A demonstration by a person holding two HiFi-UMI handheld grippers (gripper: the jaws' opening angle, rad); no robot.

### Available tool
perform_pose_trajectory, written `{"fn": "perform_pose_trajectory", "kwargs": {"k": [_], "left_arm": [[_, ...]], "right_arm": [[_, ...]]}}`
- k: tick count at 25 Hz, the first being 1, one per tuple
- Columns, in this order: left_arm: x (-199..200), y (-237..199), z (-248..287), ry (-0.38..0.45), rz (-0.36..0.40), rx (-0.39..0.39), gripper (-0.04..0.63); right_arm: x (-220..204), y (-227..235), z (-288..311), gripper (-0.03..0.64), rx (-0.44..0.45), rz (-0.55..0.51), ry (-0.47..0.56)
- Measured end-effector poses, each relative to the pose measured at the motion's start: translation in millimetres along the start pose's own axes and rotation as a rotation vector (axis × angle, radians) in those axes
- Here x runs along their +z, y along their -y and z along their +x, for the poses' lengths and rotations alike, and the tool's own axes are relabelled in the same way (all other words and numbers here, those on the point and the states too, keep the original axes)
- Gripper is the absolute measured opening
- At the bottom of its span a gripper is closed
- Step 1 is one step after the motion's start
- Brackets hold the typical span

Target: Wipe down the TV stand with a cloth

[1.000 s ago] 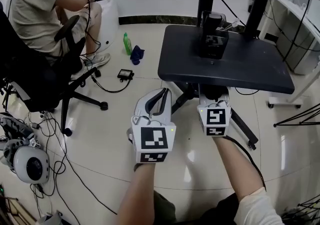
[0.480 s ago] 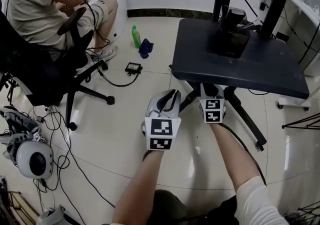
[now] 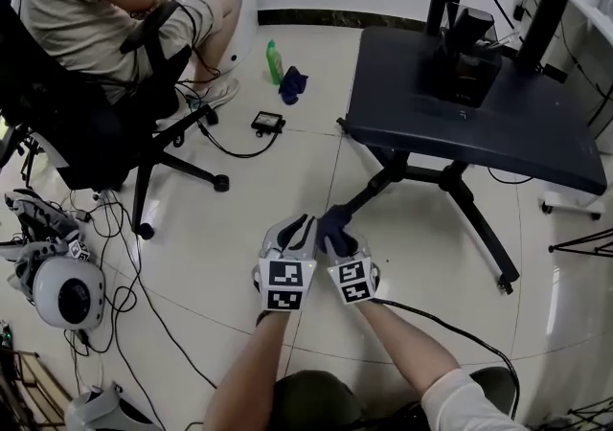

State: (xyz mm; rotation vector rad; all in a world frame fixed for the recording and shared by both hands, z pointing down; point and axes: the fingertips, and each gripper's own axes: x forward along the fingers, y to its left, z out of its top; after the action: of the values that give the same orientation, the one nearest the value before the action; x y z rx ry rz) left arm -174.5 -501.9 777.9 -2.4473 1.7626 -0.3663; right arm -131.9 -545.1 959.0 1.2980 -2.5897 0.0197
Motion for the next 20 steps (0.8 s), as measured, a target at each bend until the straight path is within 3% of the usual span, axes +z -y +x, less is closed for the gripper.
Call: {"fn": "perform_pose_trajectory", "kwargs": {"k": [3,6,9,14,17,20], "left_arm": [[-8.1,-6.8,-18.4,-0.007,-0.005,0.02,0.199],[-8.9,-11.9,-33.3,-0.004,-0.008,0.03,0.199],[31.2,-9.9,-46.8,0.07,0.017,0.032,0.199],[190.0,0.1,-105.3,0.394,-0.053,0.057,0.233],[248.4,58.6,-102.5,0.467,-0.071,-0.083,0.227],[271.1,136.2,-86.3,0.467,-0.063,-0.228,0.188]], "right_arm": [[-26.3,-86.3,-3.1,0.103,0.144,-0.059,-0.039],[-12.6,-109.6,-15.5,0.101,0.155,-0.101,-0.006],[63.8,-63.5,-52.8,0.101,0.054,-0.105,0.128],[220.9,47.2,-177.0,0.101,-0.139,-0.218,0.321],[264.4,120.7,-281.5,0.1,-0.307,-0.171,0.384],[272.8,163.3,-365.2,0.1,-0.447,-0.142,0.395]]}}
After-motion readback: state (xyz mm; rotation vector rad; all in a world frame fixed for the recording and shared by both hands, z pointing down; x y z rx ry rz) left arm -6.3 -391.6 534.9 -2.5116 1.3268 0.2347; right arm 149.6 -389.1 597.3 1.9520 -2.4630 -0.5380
